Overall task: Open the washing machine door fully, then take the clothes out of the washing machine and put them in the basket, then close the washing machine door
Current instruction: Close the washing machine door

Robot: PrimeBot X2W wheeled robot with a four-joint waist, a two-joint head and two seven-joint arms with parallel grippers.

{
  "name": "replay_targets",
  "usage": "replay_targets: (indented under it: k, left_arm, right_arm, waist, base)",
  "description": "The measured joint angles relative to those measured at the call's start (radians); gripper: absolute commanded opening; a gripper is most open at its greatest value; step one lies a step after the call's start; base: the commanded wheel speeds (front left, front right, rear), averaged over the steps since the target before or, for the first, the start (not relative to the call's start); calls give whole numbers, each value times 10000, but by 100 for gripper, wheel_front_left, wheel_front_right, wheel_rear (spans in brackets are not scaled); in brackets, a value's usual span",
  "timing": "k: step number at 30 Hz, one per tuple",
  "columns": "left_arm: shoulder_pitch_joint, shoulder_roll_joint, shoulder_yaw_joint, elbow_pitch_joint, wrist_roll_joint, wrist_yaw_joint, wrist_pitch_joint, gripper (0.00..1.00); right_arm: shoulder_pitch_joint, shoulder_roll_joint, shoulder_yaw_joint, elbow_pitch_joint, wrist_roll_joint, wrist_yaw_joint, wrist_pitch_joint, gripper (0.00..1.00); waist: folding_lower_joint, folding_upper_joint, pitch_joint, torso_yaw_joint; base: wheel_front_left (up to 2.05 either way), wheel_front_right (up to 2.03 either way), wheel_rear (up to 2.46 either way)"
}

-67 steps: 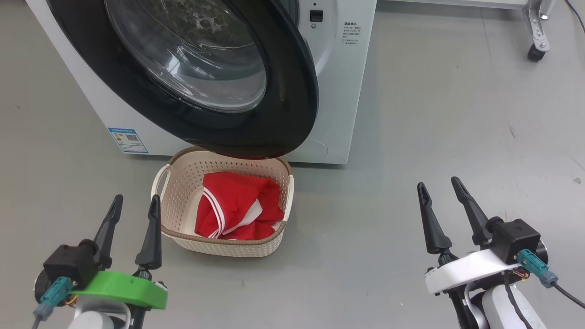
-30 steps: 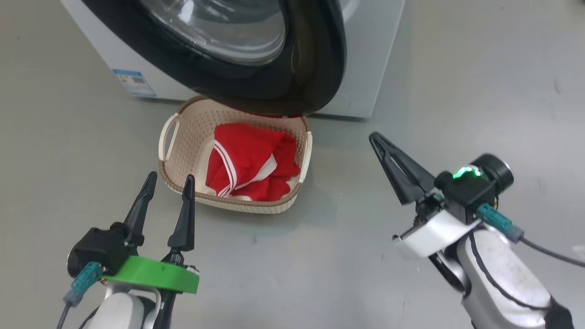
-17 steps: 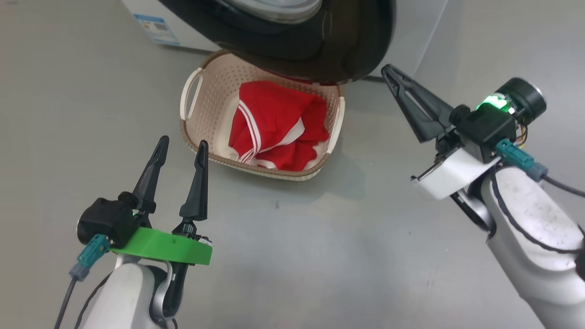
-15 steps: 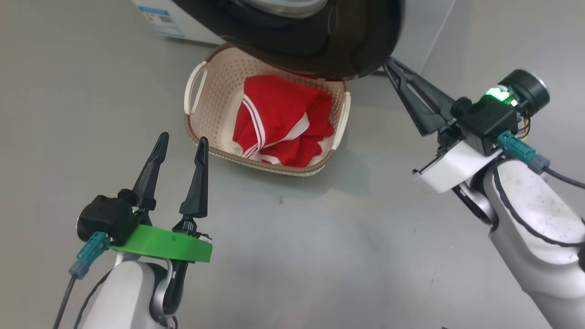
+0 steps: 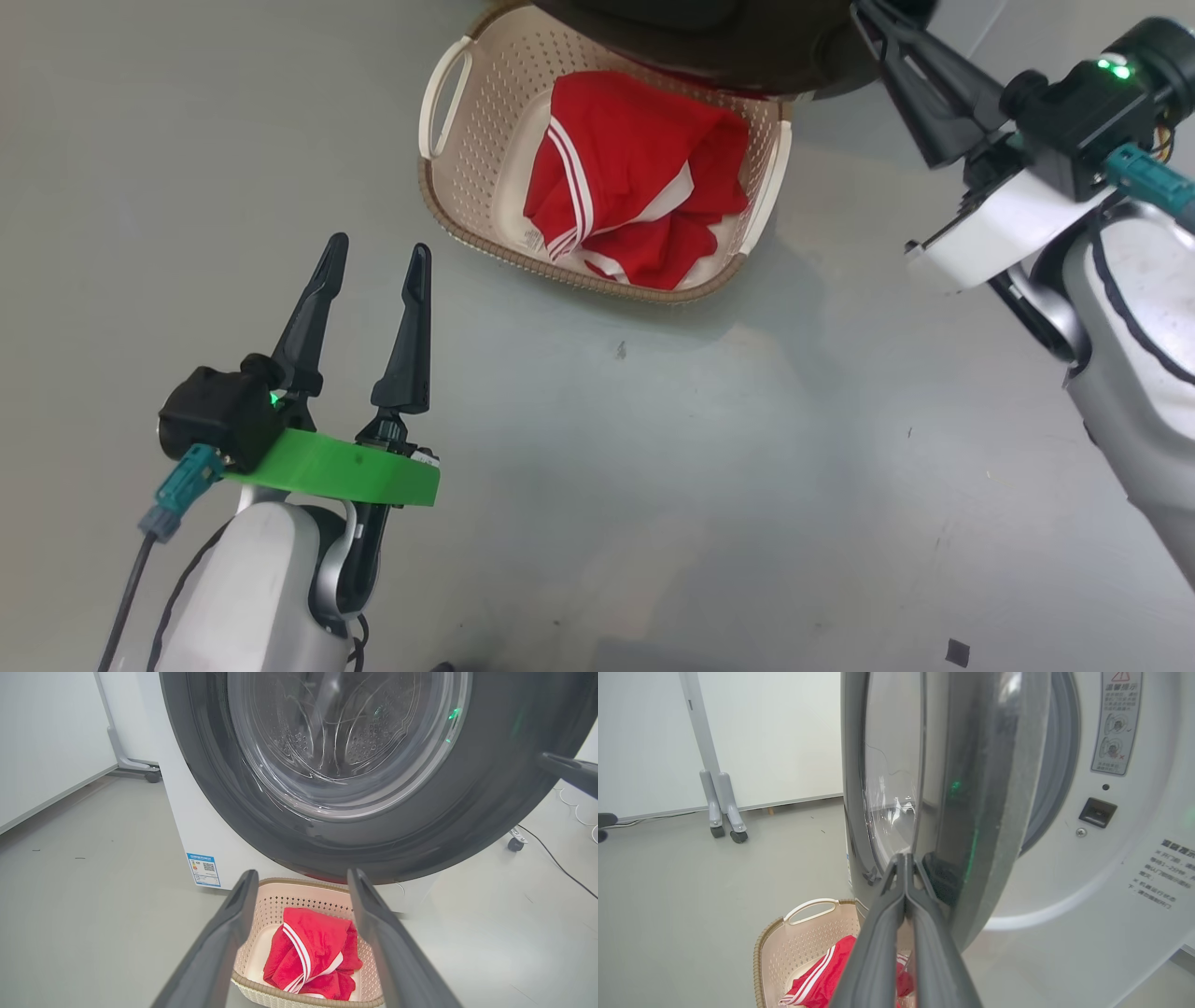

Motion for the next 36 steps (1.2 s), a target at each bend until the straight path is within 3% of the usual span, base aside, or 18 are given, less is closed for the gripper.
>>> replay_targets:
  k: [23, 36]
  left_arm:
    - [-924, -157, -589, -121, -238, -27, 0, 100]
    - [-1091, -167, -621, -119, -769, -27, 0, 100]
  right_arm:
    - [-3740, -1335, -320, 1055, 362, 56, 708, 0]
    - [-4752, -1114, -650, 2096, 362, 136, 846, 0]
  waist:
    - [1, 0, 1481, 560]
    - [0, -1, 1827, 959]
  base:
    - [0, 0, 0]
    - [0, 0, 0]
